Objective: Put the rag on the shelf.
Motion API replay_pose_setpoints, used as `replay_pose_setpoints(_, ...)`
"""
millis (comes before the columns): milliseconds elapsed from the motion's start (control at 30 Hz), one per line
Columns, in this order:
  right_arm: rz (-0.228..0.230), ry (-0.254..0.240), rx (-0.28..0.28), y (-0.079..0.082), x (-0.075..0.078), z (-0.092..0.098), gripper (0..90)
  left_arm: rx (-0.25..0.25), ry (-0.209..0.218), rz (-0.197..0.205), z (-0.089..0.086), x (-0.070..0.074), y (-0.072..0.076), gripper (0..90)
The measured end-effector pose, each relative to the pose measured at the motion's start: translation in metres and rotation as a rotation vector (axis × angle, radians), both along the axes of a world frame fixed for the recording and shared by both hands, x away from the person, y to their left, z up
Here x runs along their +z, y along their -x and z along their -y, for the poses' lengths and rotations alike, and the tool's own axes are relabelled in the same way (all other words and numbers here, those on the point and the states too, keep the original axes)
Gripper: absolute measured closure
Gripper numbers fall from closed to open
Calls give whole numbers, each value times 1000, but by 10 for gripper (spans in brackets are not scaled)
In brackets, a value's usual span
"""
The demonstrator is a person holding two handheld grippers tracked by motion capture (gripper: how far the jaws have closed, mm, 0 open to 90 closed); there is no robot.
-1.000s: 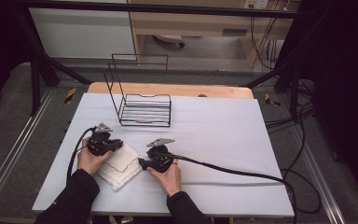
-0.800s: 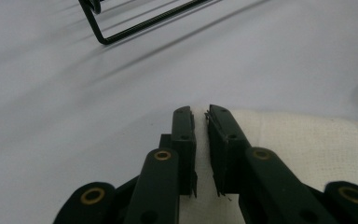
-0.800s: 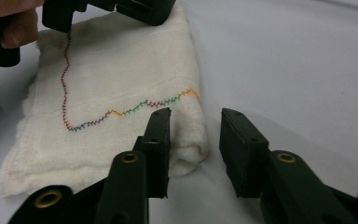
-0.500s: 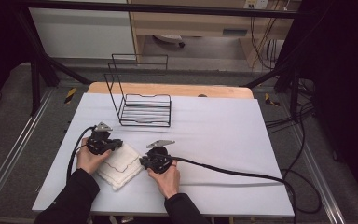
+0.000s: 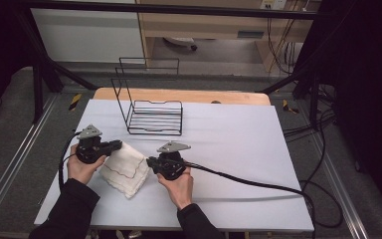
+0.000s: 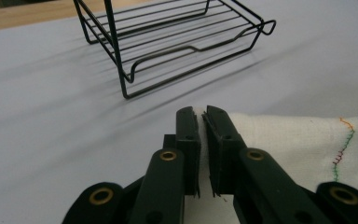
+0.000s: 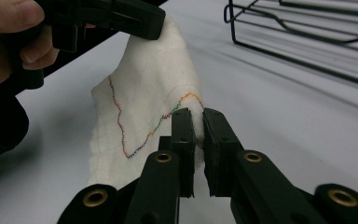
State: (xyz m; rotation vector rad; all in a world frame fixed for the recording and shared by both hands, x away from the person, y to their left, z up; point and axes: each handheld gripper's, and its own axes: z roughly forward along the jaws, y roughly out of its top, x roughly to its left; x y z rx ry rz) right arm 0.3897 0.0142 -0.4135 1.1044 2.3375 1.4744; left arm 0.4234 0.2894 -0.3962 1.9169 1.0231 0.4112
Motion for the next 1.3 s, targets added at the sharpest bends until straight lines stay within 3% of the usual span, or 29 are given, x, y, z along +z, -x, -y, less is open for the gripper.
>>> replay_pose_setpoints(167, 49, 0, 13, 1, 11, 0, 839, 14, 41, 28, -5, 8, 6, 841)
replay_pose_setpoints(667, 172, -7, 31, 3, 41, 6, 841, 27, 91, 152, -7, 33, 23, 841)
replay_pose_setpoints(1300, 269, -34, 29, 7, 72, 22, 843, 53, 152, 257, 5, 58, 40, 841)
